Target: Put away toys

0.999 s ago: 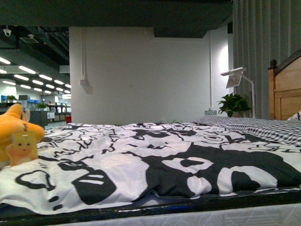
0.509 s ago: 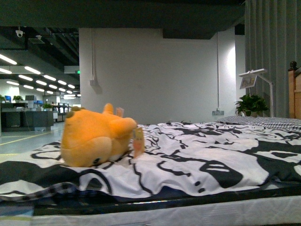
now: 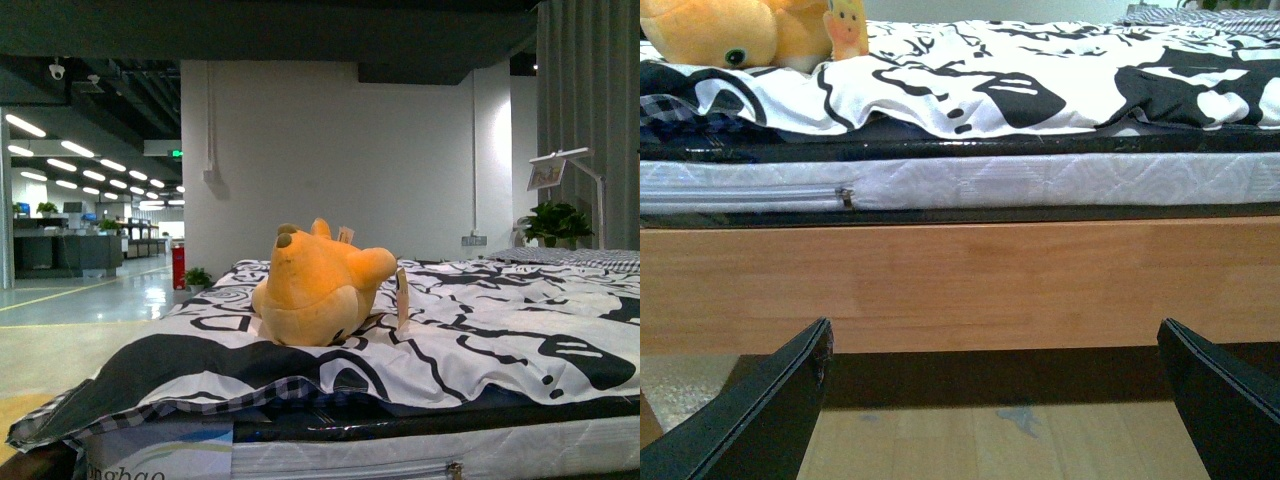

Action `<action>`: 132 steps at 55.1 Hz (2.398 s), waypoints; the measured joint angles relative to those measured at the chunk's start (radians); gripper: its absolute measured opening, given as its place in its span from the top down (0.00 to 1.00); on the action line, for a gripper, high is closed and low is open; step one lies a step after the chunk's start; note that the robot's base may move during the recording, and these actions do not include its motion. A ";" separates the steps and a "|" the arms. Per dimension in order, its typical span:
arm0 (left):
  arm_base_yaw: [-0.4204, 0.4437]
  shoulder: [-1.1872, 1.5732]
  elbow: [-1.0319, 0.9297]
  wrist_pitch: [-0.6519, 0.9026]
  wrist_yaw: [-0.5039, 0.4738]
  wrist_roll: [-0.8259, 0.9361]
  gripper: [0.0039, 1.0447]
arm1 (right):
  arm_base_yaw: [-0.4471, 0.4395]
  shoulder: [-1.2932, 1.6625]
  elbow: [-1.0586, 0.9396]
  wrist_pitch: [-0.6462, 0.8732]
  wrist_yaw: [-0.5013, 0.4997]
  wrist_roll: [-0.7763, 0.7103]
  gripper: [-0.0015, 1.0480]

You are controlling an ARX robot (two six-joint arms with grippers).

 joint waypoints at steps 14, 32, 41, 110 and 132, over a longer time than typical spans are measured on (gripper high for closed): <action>0.000 0.000 0.000 0.000 0.000 0.000 0.06 | 0.000 0.000 0.000 0.000 0.000 0.000 0.06; 0.000 0.000 0.000 0.000 0.000 0.000 0.06 | 0.000 0.000 0.000 0.000 0.000 0.000 0.06; 0.000 0.000 0.000 0.000 0.000 0.000 0.06 | 0.000 0.000 0.000 0.000 0.000 0.000 0.06; 0.000 0.000 0.000 0.000 0.001 0.000 0.06 | 0.405 1.308 0.548 0.930 0.192 0.127 0.06; 0.000 0.000 0.000 0.000 0.001 0.000 0.06 | 0.457 1.488 0.792 0.928 0.171 0.108 0.06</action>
